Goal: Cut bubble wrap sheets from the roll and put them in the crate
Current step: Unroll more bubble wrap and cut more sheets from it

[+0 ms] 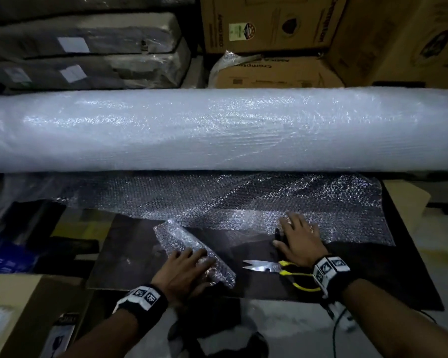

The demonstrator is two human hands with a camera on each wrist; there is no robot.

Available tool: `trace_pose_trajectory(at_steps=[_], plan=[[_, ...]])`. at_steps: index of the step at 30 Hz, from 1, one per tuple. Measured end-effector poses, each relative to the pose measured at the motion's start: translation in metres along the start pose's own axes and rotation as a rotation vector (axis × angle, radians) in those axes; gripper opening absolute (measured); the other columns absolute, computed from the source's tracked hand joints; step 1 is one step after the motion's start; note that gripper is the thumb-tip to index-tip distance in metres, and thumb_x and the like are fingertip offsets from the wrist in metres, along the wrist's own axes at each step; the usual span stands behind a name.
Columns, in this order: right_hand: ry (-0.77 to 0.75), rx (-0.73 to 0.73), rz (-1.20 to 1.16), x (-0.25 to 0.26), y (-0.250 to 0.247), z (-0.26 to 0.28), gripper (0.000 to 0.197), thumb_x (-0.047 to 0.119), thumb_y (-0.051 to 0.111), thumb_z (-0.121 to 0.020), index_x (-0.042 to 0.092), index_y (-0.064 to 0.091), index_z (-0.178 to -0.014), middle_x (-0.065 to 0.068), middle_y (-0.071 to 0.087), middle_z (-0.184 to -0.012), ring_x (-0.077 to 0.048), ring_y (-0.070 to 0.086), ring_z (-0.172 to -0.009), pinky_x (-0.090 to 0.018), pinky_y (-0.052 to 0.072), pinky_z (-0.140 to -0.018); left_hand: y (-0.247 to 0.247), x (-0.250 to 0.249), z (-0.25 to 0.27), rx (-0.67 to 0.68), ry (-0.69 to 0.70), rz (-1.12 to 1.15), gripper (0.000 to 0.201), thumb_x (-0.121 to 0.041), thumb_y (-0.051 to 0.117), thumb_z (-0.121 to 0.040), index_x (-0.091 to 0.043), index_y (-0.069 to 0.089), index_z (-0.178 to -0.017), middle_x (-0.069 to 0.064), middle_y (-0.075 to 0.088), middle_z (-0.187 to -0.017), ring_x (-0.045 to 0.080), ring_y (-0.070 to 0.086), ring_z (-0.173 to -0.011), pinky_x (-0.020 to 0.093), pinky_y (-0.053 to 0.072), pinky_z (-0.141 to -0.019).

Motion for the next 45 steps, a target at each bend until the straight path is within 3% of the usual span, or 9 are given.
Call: trace_pose_trajectory(at_steps=[4, 10, 18, 23, 30, 34, 38, 43, 45], plan=[[0.101, 0.061, -0.008, -0.021, 0.004, -0.010, 0.075, 0.064, 0.033, -0.098, 0.025, 0.010, -0.159, 0.001, -0.005, -0.168, -0.028, -0.002, -0.154, -0.065, 0.013, -0.116, -0.014, 0.026, -0.030, -0.024, -0.225, 0.010, 0.055, -0.054, 0.059, -0.083, -0.021, 0.060, -0.126, 0.009, 0.057, -0.129, 0.032, 0.056, -0.106, 0.047, 0.050, -0.079], [0.162, -0.007, -0.020, -0.048, 0.011, -0.014, 0.057, 0.048, 0.056, -0.095, 0.030, 0.039, -0.146, -0.001, 0.034, -0.152, -0.027, 0.036, -0.137, -0.053, 0.031, -0.112, -0.011, 0.077, -0.082, 0.124, -0.431, -0.012, 0.072, -0.043, 0.086, -0.066, -0.014, 0.059, -0.125, 0.012, 0.058, -0.125, 0.037, 0.053, -0.113, 0.059, 0.047, -0.089], [0.160, -0.154, -0.034, -0.071, 0.015, -0.038, 0.009, 0.017, 0.068, -0.088, 0.018, 0.073, -0.095, -0.009, 0.066, -0.103, -0.038, 0.058, -0.102, -0.048, 0.051, -0.085, 0.010, 0.110, -0.112, 0.111, -0.435, -0.095, 0.035, -0.027, 0.051, -0.098, -0.016, 0.053, -0.130, 0.008, 0.058, -0.126, 0.031, 0.049, -0.122, 0.056, 0.033, -0.100], [0.108, -0.088, -0.072, -0.075, 0.004, -0.030, 0.007, 0.012, 0.064, -0.088, 0.014, 0.070, -0.091, -0.013, 0.066, -0.101, -0.037, 0.062, -0.099, -0.042, 0.050, -0.080, -0.002, 0.126, -0.107, 0.041, -0.254, -0.106, 0.042, -0.012, 0.091, -0.058, -0.012, 0.065, -0.091, 0.009, 0.066, -0.075, 0.029, 0.067, -0.071, 0.056, 0.048, -0.073], [-0.013, 0.095, -0.052, -0.055, -0.020, 0.000, 0.016, 0.008, 0.056, -0.086, 0.014, 0.069, -0.093, -0.010, 0.068, -0.107, -0.029, 0.063, -0.103, -0.030, 0.042, -0.080, -0.042, 0.127, -0.082, -0.028, -0.126, -0.193, 0.044, 0.000, 0.090, -0.045, -0.013, 0.066, -0.079, 0.006, 0.063, -0.069, 0.027, 0.064, -0.060, 0.051, 0.051, -0.068], [-0.058, 0.144, -0.094, -0.049, -0.016, 0.016, 0.020, 0.000, 0.054, -0.083, 0.006, 0.069, -0.095, -0.014, 0.068, -0.106, -0.032, 0.062, -0.103, -0.032, 0.042, -0.084, -0.044, 0.124, -0.066, 0.025, -0.165, -0.216, 0.046, 0.002, 0.088, -0.048, -0.013, 0.069, -0.087, 0.006, 0.067, -0.078, 0.028, 0.068, -0.067, 0.051, 0.051, -0.072], [-0.033, 0.110, -0.034, -0.058, -0.007, 0.026, 0.022, 0.008, 0.059, -0.067, 0.018, 0.067, -0.084, -0.007, 0.068, -0.095, -0.028, 0.066, -0.094, -0.033, 0.044, -0.081, -0.039, 0.107, -0.053, 0.241, -0.187, -0.161, 0.033, -0.007, 0.054, -0.093, -0.016, 0.058, -0.124, 0.006, 0.061, -0.118, 0.031, 0.060, -0.110, 0.055, 0.036, -0.100], [-0.011, 0.152, 0.066, -0.103, 0.035, 0.020, 0.037, 0.036, 0.036, -0.077, 0.032, 0.056, -0.109, -0.001, 0.049, -0.127, -0.033, 0.047, -0.119, -0.051, 0.044, -0.096, -0.027, 0.087, -0.034, 0.244, -0.137, -0.041, 0.039, -0.002, 0.066, -0.082, -0.009, 0.056, -0.120, 0.012, 0.063, -0.104, 0.037, 0.062, -0.095, 0.054, 0.054, -0.077], [-0.019, 0.191, 0.072, -0.111, 0.044, 0.022, 0.038, 0.039, 0.033, -0.075, 0.037, 0.045, -0.111, -0.001, 0.046, -0.128, -0.034, 0.045, -0.119, -0.054, 0.044, -0.097, -0.023, 0.078, -0.029, 0.264, -0.171, -0.028, 0.040, -0.003, 0.060, -0.089, -0.009, 0.054, -0.127, 0.013, 0.061, -0.113, 0.036, 0.059, -0.103, 0.048, 0.051, -0.083]])
Point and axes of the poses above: each hand's wrist, its own z-axis away from the middle knuckle, its own y-axis out of the palm, x = y × z, the point moved 1 cm from there along -z, towards the middle knuckle
